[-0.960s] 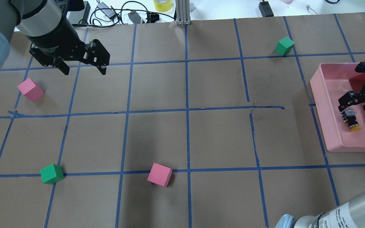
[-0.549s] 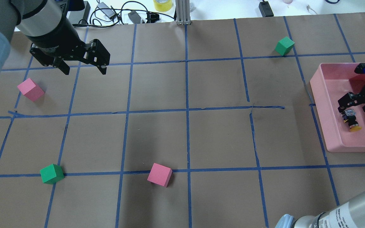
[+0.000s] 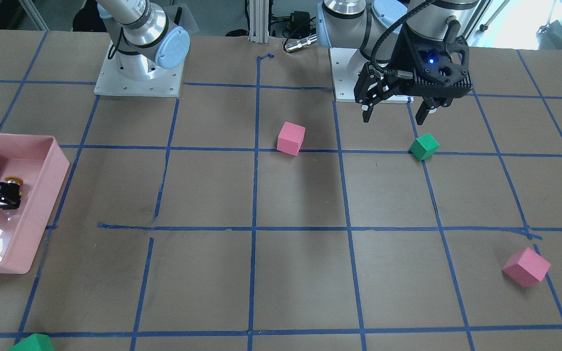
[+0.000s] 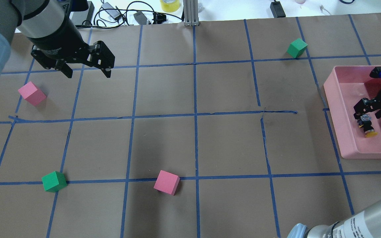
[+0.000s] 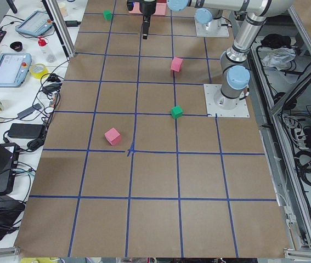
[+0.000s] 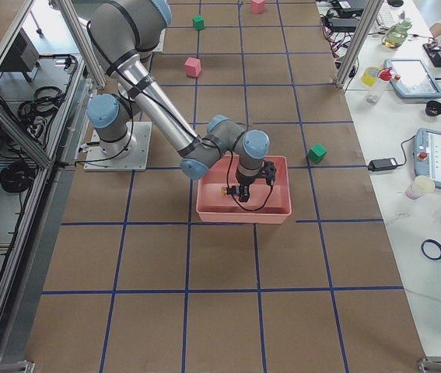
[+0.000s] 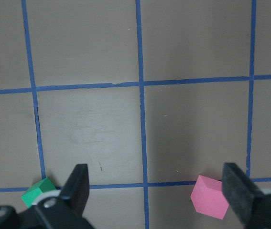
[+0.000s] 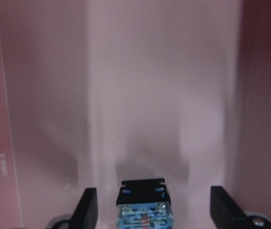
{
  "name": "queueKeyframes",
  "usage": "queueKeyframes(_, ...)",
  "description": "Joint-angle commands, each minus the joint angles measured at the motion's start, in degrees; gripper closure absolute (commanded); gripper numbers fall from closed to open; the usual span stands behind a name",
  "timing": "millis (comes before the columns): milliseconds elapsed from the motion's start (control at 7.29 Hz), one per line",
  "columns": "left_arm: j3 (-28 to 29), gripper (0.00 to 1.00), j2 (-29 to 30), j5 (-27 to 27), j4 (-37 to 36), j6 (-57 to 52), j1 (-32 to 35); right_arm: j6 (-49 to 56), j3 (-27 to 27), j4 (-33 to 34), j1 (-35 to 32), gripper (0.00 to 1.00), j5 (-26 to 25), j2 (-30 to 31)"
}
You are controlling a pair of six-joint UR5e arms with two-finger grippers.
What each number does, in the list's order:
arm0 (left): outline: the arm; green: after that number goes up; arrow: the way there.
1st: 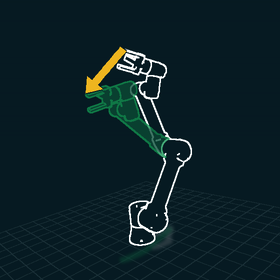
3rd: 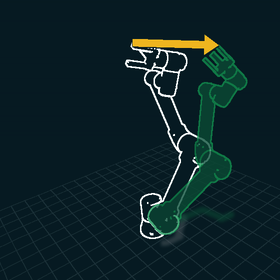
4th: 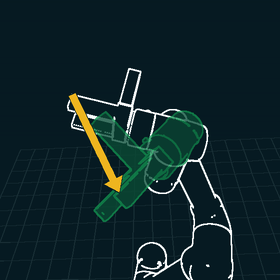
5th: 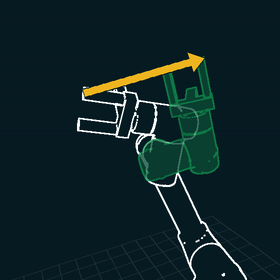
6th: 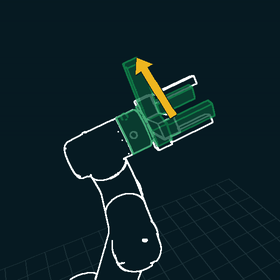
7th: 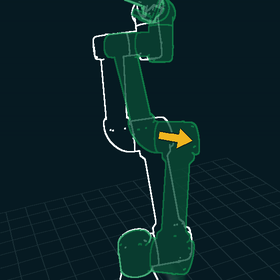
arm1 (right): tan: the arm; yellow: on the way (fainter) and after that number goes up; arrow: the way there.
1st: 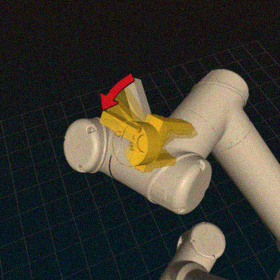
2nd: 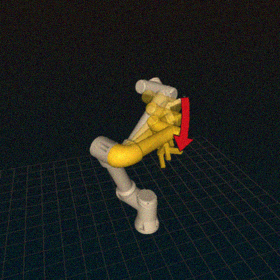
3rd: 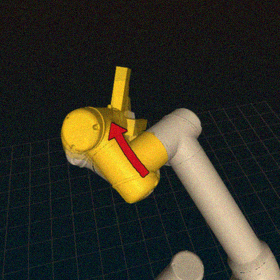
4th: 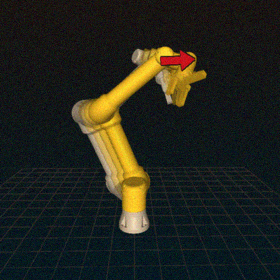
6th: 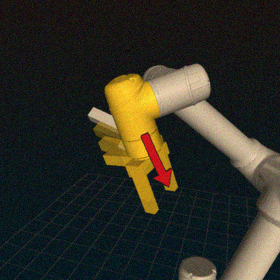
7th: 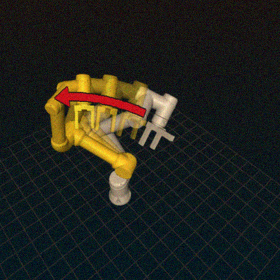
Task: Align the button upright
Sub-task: 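Lower the right gripper into the bin and grasp the button switch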
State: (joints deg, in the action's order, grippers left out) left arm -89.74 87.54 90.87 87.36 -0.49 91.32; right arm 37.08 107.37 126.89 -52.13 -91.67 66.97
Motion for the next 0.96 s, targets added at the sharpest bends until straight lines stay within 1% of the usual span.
queueKeyframes(0, 0.0, 0.00, 0.0, 0.1, 0.0, 0.0, -0.1, 0.0, 0.2, 0.1, 0.0, 0.15, -0.2, 0.0)
queueKeyframes(274, 0.0, 0.00, 0.0, 0.2, 0.0, 0.0, -0.1, -0.1, 0.6, 0.0, 0.0, 0.15, -0.1, -0.2)
queueKeyframes(411, 0.0, 0.00, -0.1, 0.1, 0.0, 0.0, -0.1, -0.1, 1.7, 0.4, 0.0, 0.18, 0.2, -0.1)
queueKeyframes(823, -0.1, 0.00, 0.0, 0.1, 0.0, 0.0, 0.0, 1.1, 1.4, 0.4, 0.0, 0.68, -0.3, 0.2)
